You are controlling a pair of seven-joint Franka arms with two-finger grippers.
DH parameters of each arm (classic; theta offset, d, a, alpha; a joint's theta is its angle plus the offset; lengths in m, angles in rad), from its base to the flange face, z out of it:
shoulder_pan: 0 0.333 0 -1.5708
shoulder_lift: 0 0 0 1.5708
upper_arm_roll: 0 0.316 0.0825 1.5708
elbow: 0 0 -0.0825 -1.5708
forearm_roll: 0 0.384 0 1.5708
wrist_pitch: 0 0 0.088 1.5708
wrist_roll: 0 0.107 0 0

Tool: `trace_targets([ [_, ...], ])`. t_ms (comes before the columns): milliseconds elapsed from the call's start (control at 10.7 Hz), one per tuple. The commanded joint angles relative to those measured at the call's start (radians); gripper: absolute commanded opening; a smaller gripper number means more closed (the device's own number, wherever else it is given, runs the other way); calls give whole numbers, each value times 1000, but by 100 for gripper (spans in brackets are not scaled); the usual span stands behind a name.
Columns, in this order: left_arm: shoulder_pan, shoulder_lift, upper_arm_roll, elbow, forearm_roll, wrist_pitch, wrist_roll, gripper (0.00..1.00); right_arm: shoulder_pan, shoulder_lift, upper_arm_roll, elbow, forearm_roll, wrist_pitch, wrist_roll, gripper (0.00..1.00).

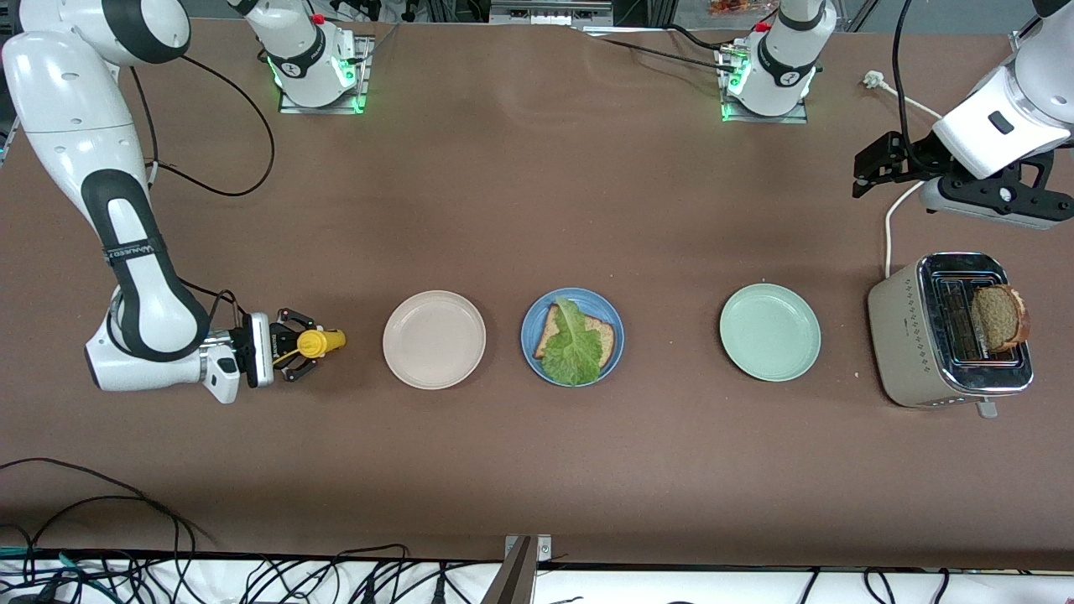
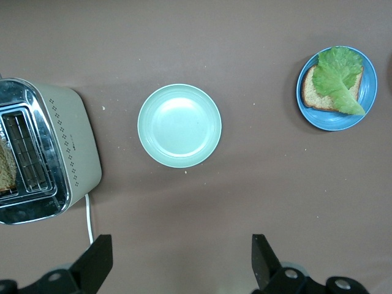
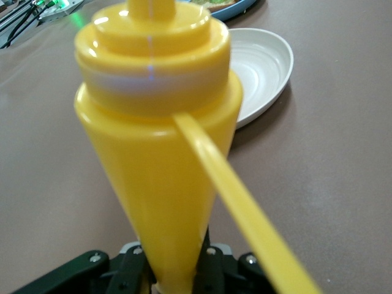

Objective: Make sandwich in blue plate with both arms
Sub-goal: 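Set the mustard bottle on the table and open the right gripper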

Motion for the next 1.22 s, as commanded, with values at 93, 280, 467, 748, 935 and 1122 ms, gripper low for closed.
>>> trace_targets([
  [93, 6, 3, -3, 18, -8, -16, 2, 100, -25, 30, 26, 22, 23, 15, -59, 66],
  [280, 6, 5, -3, 18, -7, -16, 2, 100, -25, 29, 23, 22, 22, 23, -60, 100],
  [467, 3, 3, -3, 20, -7, -16, 1, 100, -33, 21, 23, 24, 19, 22, -43, 100],
  [748, -2, 3, -3, 20, -7, -16, -2, 100, -34, -36, -52, 39, 2, -59, -48, 100],
  [935, 3, 3, -3, 20, -8, -16, -2, 100, -36, -71, -106, 39, -26, -112, -45, 100],
  [1122, 6, 3, -1, 20, -8, -16, -1, 100, -31, -121, -169, 39, -38, -139, -21, 100],
])
